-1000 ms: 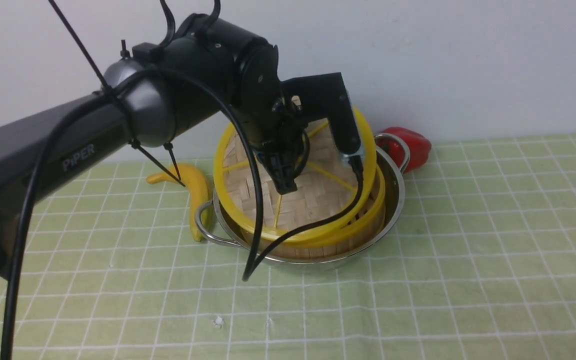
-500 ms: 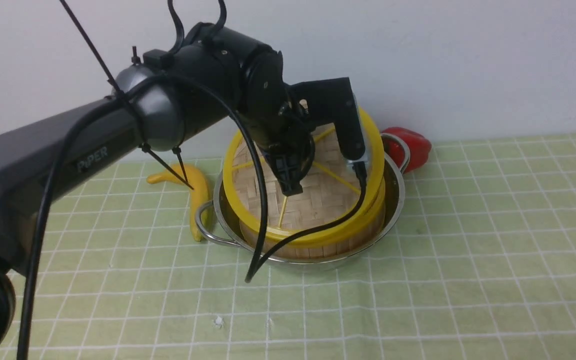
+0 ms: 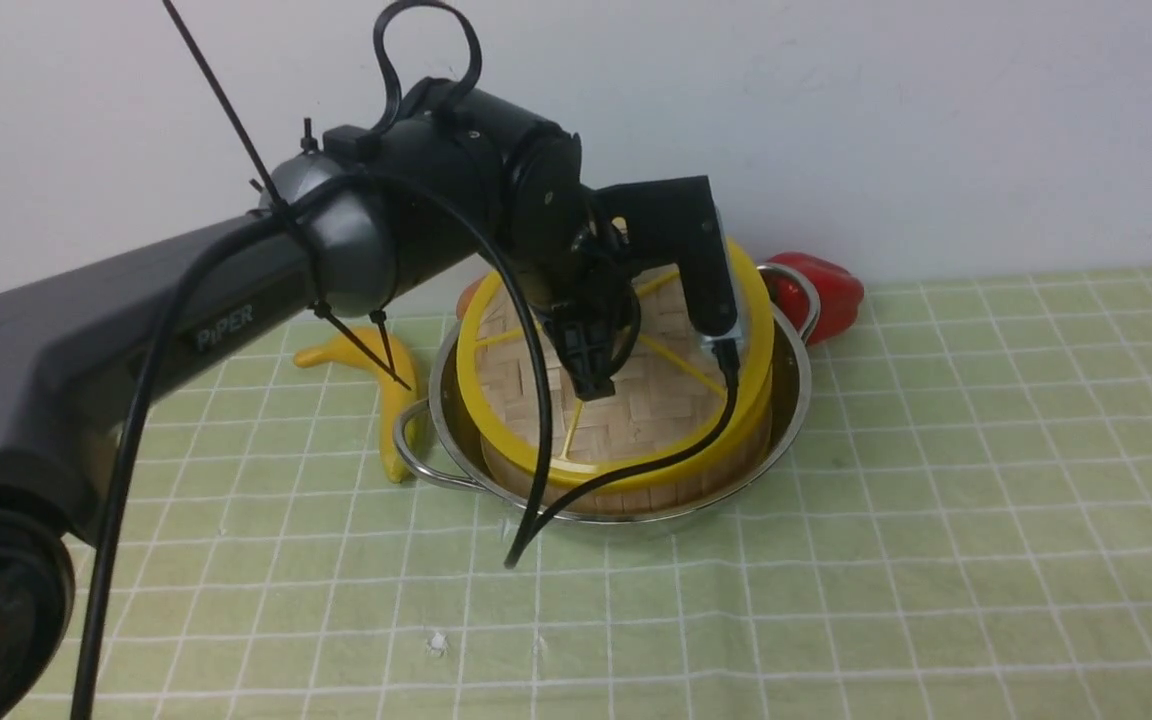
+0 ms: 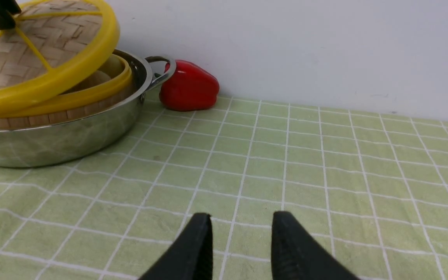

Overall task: Place the steamer in the pot on the green tablecloth, and put the lid on the steamer.
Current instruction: 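Place the yellow bamboo steamer lid onto the steamer in the pot with the left gripper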

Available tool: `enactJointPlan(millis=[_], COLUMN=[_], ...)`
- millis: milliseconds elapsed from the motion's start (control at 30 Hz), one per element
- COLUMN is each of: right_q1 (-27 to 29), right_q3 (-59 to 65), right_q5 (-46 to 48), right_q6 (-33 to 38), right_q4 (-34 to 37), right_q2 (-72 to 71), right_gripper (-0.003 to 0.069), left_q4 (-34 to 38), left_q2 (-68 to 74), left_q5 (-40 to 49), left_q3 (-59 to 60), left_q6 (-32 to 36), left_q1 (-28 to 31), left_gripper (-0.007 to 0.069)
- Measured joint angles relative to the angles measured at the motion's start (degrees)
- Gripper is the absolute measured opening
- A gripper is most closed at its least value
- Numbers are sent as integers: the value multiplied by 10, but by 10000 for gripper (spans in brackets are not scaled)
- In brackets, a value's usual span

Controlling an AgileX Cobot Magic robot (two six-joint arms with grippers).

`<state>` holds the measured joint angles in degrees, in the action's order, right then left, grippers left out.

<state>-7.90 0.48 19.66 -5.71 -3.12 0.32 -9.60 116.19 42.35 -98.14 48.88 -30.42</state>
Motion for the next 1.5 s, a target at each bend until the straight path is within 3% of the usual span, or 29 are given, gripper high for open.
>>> enactJointPlan(millis=[367, 1500], right_q1=[0, 0], right_q3=[0, 0], right_q5=[0, 0], right_q6=[0, 0], right_q4=[0, 0], right_q2=[0, 0], right_gripper=[240, 242], left_q4=[3, 6], left_q2=[0, 10], left_q5=[65, 87], left_q3=[-38, -51], left_q6=[-2, 17], left_q1=[0, 0], left_gripper=[116, 116])
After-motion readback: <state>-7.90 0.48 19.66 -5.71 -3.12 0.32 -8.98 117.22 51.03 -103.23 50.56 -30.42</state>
